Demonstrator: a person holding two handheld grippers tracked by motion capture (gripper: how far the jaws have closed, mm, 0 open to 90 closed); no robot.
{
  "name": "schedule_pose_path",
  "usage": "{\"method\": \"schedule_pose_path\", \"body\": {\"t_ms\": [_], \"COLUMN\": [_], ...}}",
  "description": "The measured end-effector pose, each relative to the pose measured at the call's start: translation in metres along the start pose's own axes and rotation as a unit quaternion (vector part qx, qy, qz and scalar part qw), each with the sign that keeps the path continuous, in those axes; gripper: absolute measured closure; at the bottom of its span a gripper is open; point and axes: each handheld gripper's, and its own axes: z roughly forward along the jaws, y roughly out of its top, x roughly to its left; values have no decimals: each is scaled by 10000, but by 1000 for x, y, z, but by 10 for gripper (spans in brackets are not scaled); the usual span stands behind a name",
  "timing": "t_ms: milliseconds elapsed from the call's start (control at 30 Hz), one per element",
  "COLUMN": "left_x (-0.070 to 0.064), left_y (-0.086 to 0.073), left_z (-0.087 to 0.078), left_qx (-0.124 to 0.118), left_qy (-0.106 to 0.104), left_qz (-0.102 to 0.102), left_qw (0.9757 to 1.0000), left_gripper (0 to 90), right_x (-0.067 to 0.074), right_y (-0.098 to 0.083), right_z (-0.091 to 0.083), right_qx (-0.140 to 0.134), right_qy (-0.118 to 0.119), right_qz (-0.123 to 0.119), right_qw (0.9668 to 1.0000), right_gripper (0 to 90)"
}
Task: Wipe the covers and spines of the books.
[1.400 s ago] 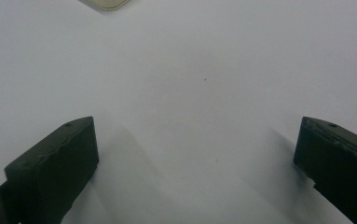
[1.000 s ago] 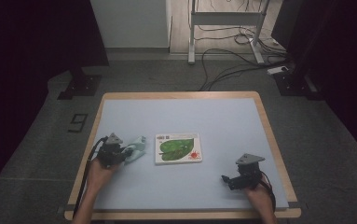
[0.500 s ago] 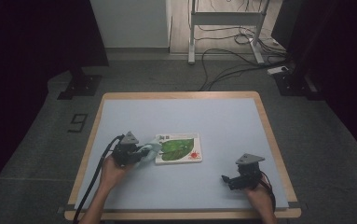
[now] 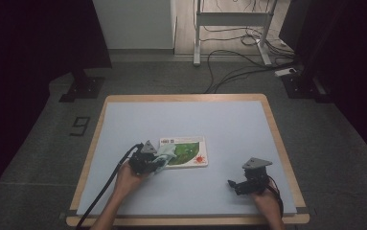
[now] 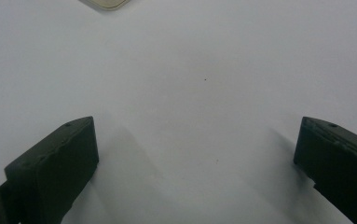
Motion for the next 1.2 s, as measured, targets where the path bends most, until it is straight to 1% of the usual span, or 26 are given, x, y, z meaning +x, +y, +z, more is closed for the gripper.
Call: {"method": "schedule_pose_path", "body": {"t_ms": [67, 133, 233, 300, 367, 467, 533, 600, 700, 733, 900, 933, 1067, 1133, 1167, 1200], "left_x": [-1, -4, -7, -8, -10, -13, -16, -18, -22, -23, -28, -29, -35, -39, -40, -41], "left_y": [1, 5, 10, 11, 14, 19, 22, 25, 32, 33, 42, 44, 51, 55, 57, 59], "left_z": [1, 2, 6, 8, 10, 15, 19, 22, 28, 30, 38, 41, 47, 52, 54, 55], "left_qx": [14, 79, 111, 117, 142, 163, 118, 123, 125, 118, 111, 90, 102, 82, 103, 110], "left_qy": [-1, -1, -50, -120, -121, -197, -287, -299, -375, -415, -502, -543, -566, -631, -639, -654], "left_qz": [38, 132, 210, 202, 227, 276, 274, 303, 355, 324, 376, 348, 444, 449, 491, 487], "left_qw": [10000, 9999, 9997, 9997, 9996, 9993, 9991, 9990, 9986, 9985, 9980, 9979, 9974, 9970, 9967, 9966], "left_gripper": [739, 739, 739, 739, 737, 737, 738, 737, 738, 738, 738, 738, 739, 738, 739, 739], "right_x": [0, 0, 0, 0, 0, 0, 0, 0, 0, 0, 0, 0, 0, 0, 0, 0], "right_y": [0, 0, 0, 0, 0, 0, 0, 0, 0, 0, 0, 0, 0, 0, 0, 0], "right_z": [0, 0, 0, 0, 0, 0, 0, 0, 0, 0, 0, 0, 0, 0, 0, 0], "right_qx": [-1, -1, -1, -1, -1, -1, -2, -1, 0, 0, -1, 0, -1, 0, 0, -3], "right_qy": [-2, -1, -1, -1, -2, -1, -2, -2, -1, -1, -1, -1, 0, 0, 0, -1], "right_qz": [2, 2, 3, 3, 2, 0, -1, 0, 1, 1, 1, 0, 1, 0, 1, 1], "right_qw": [10000, 10000, 10000, 10000, 10000, 10000, 10000, 10000, 10000, 10000, 10000, 10000, 10000, 10000, 10000, 10000], "right_gripper": [0, 0, 0, 0, 0, 0, 0, 0, 0, 0, 0, 0, 0, 0, 0, 0]}}
